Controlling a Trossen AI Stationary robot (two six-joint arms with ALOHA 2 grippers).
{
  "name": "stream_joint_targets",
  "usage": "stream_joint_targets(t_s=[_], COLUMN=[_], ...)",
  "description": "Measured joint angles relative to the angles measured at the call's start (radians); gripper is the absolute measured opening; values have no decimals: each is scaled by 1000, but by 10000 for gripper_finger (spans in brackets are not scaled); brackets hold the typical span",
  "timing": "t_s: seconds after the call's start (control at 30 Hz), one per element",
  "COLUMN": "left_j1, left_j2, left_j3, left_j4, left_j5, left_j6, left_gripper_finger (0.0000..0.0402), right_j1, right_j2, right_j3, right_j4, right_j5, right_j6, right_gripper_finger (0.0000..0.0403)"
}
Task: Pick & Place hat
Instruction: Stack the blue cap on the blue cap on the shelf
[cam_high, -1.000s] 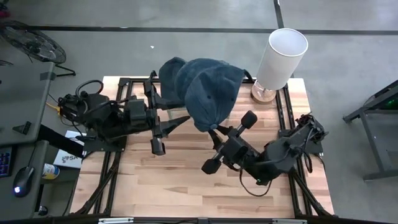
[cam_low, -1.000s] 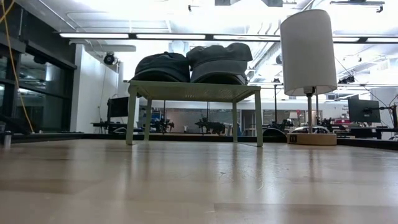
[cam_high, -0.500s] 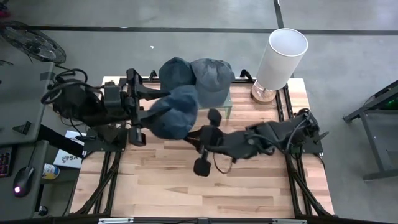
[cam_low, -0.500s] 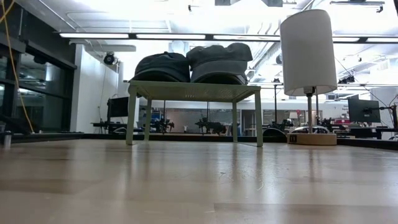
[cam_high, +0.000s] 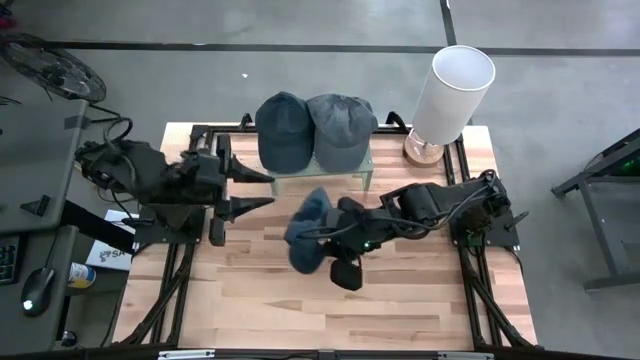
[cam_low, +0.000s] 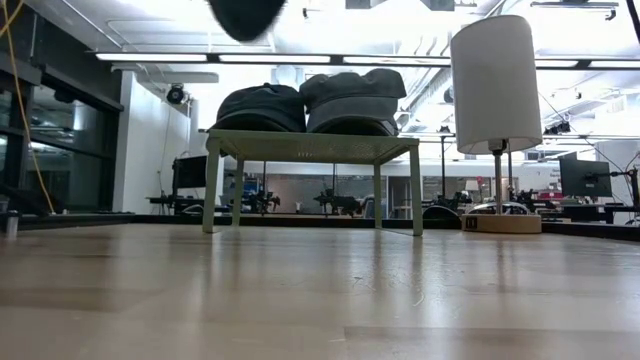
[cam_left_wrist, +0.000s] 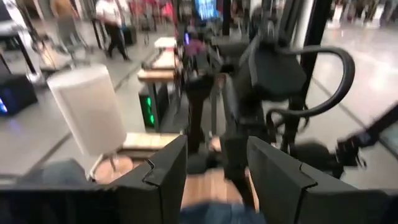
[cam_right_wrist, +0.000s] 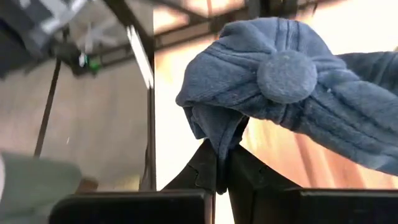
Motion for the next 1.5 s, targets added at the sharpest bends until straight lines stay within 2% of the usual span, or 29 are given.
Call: stream_joint_targets(t_s=[0.23, 0.4, 0.93, 1.2, 1.5], left_j1=[0, 0, 0, 0, 1], left_j2=[2, 7, 115, 209, 308], left_j3=[-26, -31, -31, -31, -32], left_j4=[-105, -176, -463, -421, -171], left_j5=[6, 4, 11, 63, 65], left_j6=[-43, -32, 31, 209, 432], left_gripper_finger=[165, 165, 165, 165, 165], right_j1=[4, 4, 3, -5, -10], right_j2=[0, 0, 0, 0, 1], right_j3=[0, 0, 0, 0, 0], right_j4=[-170, -227, -280, -282, -290], right_j5=[-119, -162, -334, -364, -363], right_j6=[54, 61, -129, -237, -246], right_gripper_finger=[8, 8, 8, 8, 8])
